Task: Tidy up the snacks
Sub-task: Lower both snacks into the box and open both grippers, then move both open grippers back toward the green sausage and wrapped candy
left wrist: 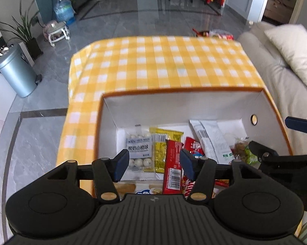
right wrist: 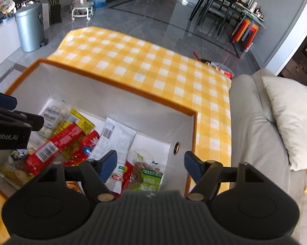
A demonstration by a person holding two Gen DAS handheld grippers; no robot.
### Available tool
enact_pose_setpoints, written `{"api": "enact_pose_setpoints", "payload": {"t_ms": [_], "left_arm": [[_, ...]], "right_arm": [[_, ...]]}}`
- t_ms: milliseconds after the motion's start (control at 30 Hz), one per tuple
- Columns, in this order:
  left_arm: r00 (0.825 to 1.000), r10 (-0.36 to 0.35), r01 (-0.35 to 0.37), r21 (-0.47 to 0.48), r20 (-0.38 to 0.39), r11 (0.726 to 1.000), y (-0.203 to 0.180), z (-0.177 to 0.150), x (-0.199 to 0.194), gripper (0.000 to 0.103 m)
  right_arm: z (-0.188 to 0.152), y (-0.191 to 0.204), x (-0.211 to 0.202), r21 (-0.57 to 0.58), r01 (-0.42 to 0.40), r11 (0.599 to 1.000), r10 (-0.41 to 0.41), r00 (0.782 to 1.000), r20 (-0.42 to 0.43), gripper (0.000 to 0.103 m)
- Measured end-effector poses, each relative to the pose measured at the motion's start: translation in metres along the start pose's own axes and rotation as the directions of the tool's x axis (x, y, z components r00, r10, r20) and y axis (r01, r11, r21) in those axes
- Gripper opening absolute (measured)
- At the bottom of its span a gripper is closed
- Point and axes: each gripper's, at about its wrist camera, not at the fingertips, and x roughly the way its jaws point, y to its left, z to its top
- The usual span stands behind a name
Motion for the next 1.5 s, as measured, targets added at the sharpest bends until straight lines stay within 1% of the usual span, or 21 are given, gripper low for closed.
{"api": "enact_pose_setpoints", "payload": {"t_ms": [100,133,200,400,533,700,767,967,1133,1300,1400,1500], "left_arm": [[0.998,0.006,-0.006,-0.014,0.055,1.000,0.003,0.000,-0.020,0.067],[0.997,0.008,-0.006,-0.018,0.078,1.000,0.004,0.000,-0.028,0.068],[0.993,0.015,-0.012,-0.023,0.118,1.000,0.004,-0.001,-0.043,0.068],[0.970,0.026,-0.025,-0.006,0.241,1.000,0.001,-0.013,-0.085,0.070],[0.957,0.031,-0.035,0.008,0.287,0.999,-0.003,-0.026,-0.104,0.072],[0.955,0.029,-0.034,0.012,0.295,0.999,-0.001,-0.048,-0.118,0.072],[0.955,0.017,-0.020,0.009,0.297,1.000,0.001,-0.060,-0.122,0.074],[0.962,0.005,0.001,-0.022,0.273,1.000,0.007,-0.096,-0.128,0.074],[0.969,-0.022,0.039,-0.063,0.246,0.997,0.011,-0.126,-0.127,0.074],[0.979,-0.057,0.070,-0.060,0.194,0.996,0.007,-0.151,-0.117,0.074],[0.981,-0.087,0.096,-0.045,0.171,0.994,0.002,-0.164,-0.111,0.074],[0.982,-0.116,0.121,-0.028,0.151,0.992,-0.006,-0.173,-0.107,0.074]], "right_arm": [[0.002,-0.001,-0.020,0.012,-0.006,1.000,0.005,0.999,0.034,0.075],[0.002,-0.002,-0.028,0.019,-0.007,1.000,0.006,0.999,0.050,0.079],[0.001,-0.003,-0.044,0.036,-0.010,0.999,0.008,0.997,0.081,0.080],[-0.007,-0.005,-0.088,0.106,-0.034,0.994,0.018,0.989,0.149,0.082],[-0.018,-0.003,-0.114,0.139,-0.061,0.988,0.034,0.981,0.192,0.084],[-0.035,0.005,-0.139,0.159,-0.090,0.983,0.053,0.973,0.225,0.085],[-0.044,0.009,-0.148,0.171,-0.107,0.979,0.065,0.970,0.235,0.086],[-0.075,0.021,-0.160,0.206,-0.136,0.969,0.085,0.967,0.242,0.088],[-0.107,0.027,-0.162,0.238,-0.175,0.955,0.109,0.958,0.265,0.088],[-0.143,0.029,-0.160,0.264,-0.203,0.943,0.127,0.951,0.281,0.088],[-0.165,0.030,-0.153,0.279,-0.213,0.937,0.141,0.956,0.257,0.087],[-0.183,0.028,-0.144,0.288,-0.203,0.936,0.139,0.964,0.227,0.086]]}}
